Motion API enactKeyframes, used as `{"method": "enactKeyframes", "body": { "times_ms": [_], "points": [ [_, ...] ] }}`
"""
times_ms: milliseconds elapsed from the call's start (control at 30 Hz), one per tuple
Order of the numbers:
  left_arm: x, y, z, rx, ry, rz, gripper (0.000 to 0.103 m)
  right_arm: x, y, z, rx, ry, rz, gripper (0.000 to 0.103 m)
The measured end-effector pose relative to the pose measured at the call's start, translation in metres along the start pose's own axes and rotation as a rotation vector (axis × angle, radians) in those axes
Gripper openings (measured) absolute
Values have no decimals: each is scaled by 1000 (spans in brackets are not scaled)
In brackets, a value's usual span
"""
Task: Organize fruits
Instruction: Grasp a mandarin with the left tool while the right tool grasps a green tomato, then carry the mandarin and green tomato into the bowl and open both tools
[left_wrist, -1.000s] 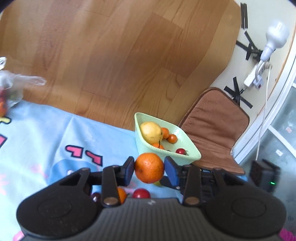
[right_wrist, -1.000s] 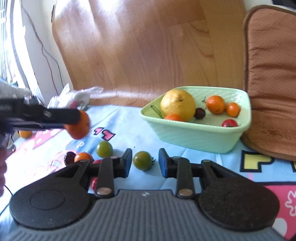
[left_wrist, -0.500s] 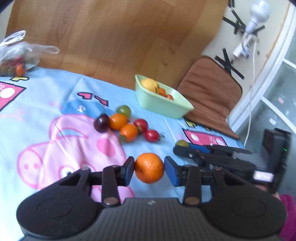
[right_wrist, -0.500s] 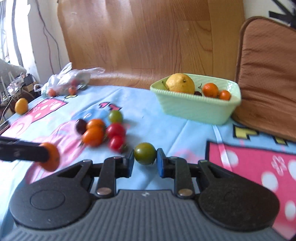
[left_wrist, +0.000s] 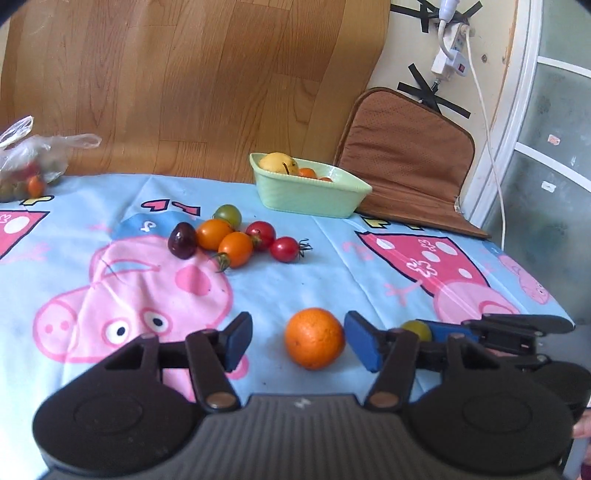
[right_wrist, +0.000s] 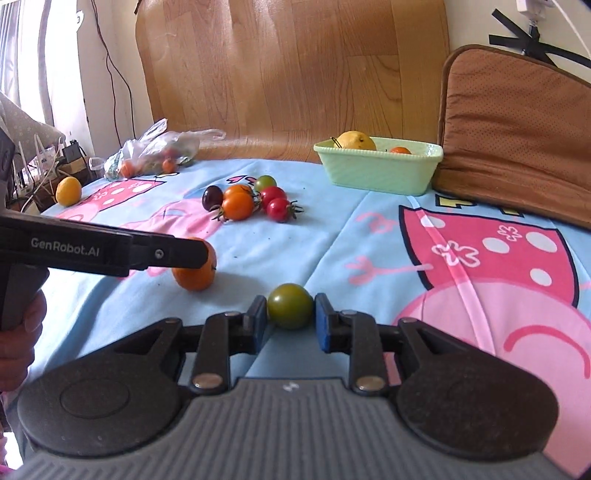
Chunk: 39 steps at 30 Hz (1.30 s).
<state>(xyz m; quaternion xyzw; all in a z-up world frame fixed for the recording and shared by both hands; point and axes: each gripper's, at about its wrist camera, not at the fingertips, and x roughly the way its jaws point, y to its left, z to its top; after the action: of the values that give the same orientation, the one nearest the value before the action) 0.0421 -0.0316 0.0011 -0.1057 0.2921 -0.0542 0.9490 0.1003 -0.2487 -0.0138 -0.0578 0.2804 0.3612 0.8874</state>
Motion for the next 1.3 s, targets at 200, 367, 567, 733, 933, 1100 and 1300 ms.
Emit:
{"method": "enactKeyframes", "body": {
  "times_ms": [200,367,567,733,933,1100,1300],
  "points": [
    [11,-2,-10,14,13,-12,35,-3,1,-3,-5,-6,-6,34],
    [11,5,-10,-33,6,-54,33,-5,-2,-4,20,-10,3,34],
    [10,9,-10,-67,1,-76,32,-6,0,-3,17,-15,-12,29],
    [10,10,11,-82,-12,-145,32,-2,-16,16,62,-53,-17,29],
    [42,2,94,-8,-61,-146,32,23,-64,80,74,-177,-60,29],
    [118,-7,151,23,-20,-126,32,76,-109,125,116,-204,-82,29],
    [193,-11,168,33,52,-68,32,127,-135,129,109,-161,-108,31]
  ]
}}
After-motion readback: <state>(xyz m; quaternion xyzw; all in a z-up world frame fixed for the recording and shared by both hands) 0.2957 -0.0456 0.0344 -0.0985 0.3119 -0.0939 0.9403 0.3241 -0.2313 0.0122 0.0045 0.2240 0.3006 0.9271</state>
